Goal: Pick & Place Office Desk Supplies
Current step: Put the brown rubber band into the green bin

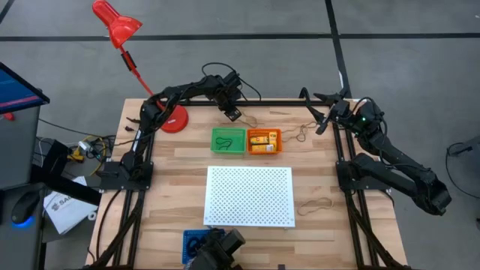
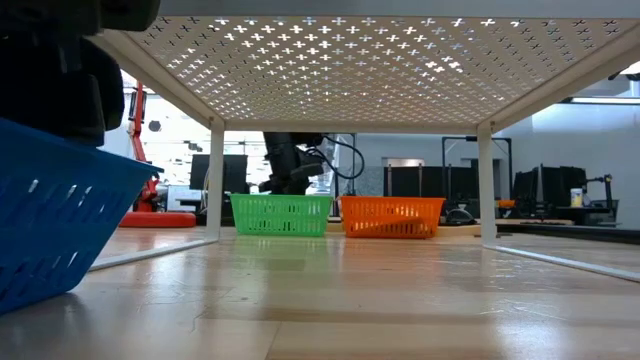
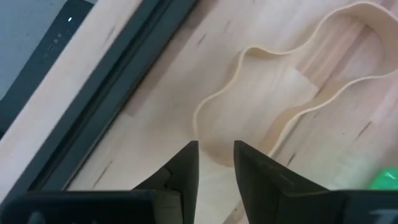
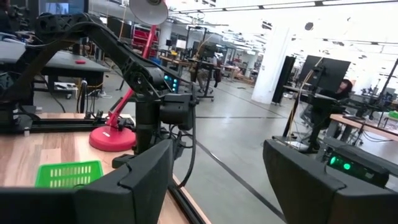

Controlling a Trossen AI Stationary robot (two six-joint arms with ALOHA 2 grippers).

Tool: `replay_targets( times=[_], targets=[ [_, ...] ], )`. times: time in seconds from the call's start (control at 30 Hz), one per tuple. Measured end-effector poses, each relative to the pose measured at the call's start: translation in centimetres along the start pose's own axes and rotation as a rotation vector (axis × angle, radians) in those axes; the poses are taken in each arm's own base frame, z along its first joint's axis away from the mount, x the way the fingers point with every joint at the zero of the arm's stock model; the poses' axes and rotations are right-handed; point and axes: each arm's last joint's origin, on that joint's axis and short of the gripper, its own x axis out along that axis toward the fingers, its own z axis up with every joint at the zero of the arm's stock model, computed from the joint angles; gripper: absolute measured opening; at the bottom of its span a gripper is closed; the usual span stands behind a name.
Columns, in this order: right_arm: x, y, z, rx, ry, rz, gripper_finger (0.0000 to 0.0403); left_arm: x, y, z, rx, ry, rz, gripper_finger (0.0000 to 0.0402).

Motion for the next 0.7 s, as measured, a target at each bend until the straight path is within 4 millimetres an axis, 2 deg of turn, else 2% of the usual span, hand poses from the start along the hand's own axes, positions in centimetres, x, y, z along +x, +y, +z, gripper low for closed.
replay_targets(
  times=[0.23,0.47,0.7],
  targets=[
    [0.00,-0.01,-0.01,-0.011,0.001,-0.001,0.0249,0.02,-0.21,-0.01,0.008,0.004,0.008,0.0083],
    [0.00,0.00,-0.03,-0.010,0.003,0.000,0.0249,0.04,-0.45,0.00,0.012,0.003,-0.005,0.0007],
    [-0.01,0.00,-0.06,-0.006,0.006,0.000,0.0249,0.02,-0.21,-0.03,0.009,0.007,0.017,0.0001]
  ],
)
